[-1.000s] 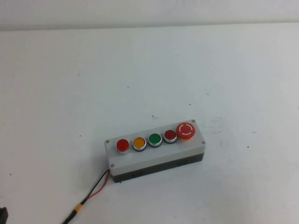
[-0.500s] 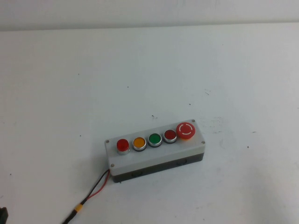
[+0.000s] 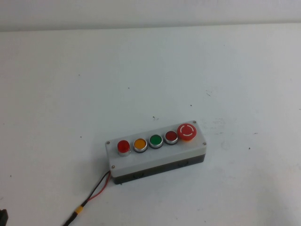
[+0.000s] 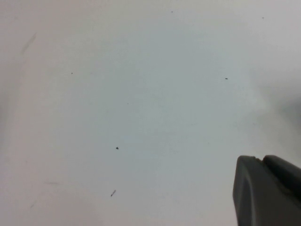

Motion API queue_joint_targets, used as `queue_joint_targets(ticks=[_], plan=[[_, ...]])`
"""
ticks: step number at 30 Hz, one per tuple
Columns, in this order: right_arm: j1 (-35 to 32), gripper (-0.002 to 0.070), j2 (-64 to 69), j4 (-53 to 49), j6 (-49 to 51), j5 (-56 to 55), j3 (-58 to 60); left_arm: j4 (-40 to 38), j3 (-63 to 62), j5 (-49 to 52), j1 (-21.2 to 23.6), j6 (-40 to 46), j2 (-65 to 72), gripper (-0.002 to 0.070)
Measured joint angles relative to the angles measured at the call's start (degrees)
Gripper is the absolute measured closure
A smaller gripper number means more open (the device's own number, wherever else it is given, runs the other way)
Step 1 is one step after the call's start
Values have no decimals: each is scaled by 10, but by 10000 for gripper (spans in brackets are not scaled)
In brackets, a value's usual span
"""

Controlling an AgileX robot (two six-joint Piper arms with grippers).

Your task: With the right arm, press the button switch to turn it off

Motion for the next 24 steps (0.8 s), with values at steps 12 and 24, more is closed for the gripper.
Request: queue_joint_targets(ticks=[12, 24], plan=[[0, 692, 0, 94, -85, 13, 0, 0, 0, 0, 0, 0, 0, 677], [0, 692, 0, 142, -148, 156, 0, 0, 0, 0, 0, 0, 0, 677]])
